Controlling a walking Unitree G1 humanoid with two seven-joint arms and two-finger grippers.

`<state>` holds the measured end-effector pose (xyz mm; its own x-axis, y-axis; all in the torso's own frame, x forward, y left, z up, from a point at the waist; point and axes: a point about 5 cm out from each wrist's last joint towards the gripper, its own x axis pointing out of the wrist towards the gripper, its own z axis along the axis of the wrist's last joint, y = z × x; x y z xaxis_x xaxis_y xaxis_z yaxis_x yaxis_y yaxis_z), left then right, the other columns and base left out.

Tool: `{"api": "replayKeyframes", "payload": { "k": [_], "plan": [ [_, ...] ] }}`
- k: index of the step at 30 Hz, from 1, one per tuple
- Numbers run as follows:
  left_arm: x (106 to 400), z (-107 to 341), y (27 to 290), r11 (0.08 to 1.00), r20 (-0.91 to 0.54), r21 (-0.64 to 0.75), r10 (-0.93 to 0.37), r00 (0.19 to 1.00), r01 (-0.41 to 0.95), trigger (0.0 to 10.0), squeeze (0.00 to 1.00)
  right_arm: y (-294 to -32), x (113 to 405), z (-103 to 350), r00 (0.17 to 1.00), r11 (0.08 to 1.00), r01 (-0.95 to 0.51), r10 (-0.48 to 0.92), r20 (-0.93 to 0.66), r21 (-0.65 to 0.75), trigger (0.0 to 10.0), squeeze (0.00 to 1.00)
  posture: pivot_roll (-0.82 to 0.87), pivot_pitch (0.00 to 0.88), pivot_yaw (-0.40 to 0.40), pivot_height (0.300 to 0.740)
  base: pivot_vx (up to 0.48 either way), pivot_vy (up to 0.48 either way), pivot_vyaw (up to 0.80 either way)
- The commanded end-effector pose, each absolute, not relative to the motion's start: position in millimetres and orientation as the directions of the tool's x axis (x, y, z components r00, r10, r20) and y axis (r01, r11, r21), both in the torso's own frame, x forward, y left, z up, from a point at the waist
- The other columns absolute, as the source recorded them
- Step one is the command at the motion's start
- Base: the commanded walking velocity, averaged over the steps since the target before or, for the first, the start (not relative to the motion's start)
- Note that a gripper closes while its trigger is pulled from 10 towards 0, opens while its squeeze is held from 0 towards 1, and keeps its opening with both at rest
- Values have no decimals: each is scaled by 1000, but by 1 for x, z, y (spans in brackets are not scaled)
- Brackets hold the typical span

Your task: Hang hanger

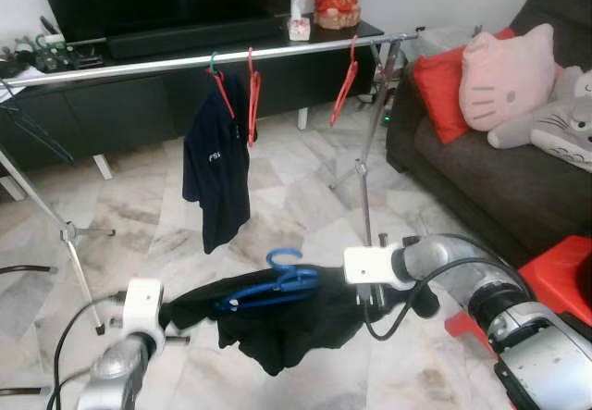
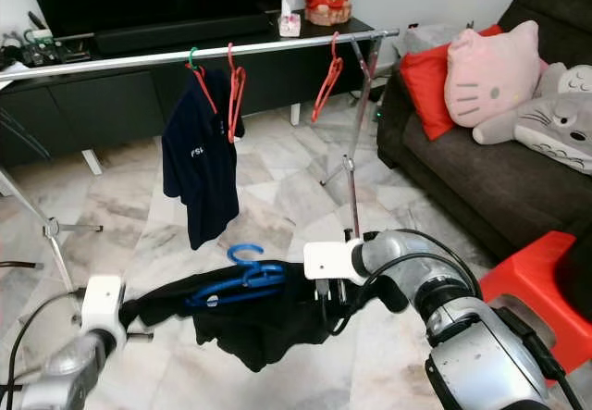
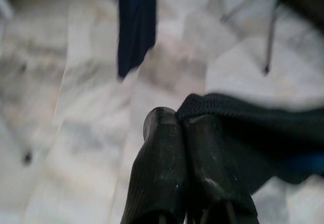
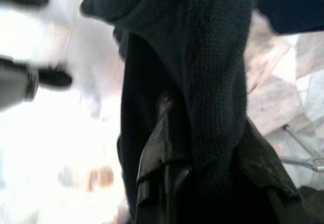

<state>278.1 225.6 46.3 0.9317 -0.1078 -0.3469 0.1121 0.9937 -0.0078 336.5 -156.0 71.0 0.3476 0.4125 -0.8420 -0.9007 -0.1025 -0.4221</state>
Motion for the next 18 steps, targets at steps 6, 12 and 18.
{"api": "replayKeyframes", "payload": {
  "k": [6, 12, 18],
  "plan": [
    [291, 82, 211, 975, -265, -50, -224, 938, 219, 0, 0, -165, 337, 62, 420, -93, -879, 308, -854, -467, 10000, 0, -88, 0, -1, 740, 0, 0, 0],
    [280, 84, 190, 926, -341, -49, -367, 866, 373, 0, 0, -152, 347, 67, 543, 69, -828, 346, -765, -557, 10000, 0, -87, 0, 0, 740, 0, 0, 0],
    [277, 96, 163, 870, -301, -101, -490, 818, 483, 0, 0, -135, 353, 71, 617, 200, -782, 379, -689, -590, 10000, 0, -82, 0, 0, 740, 0, 0, 0]
  ]
}}
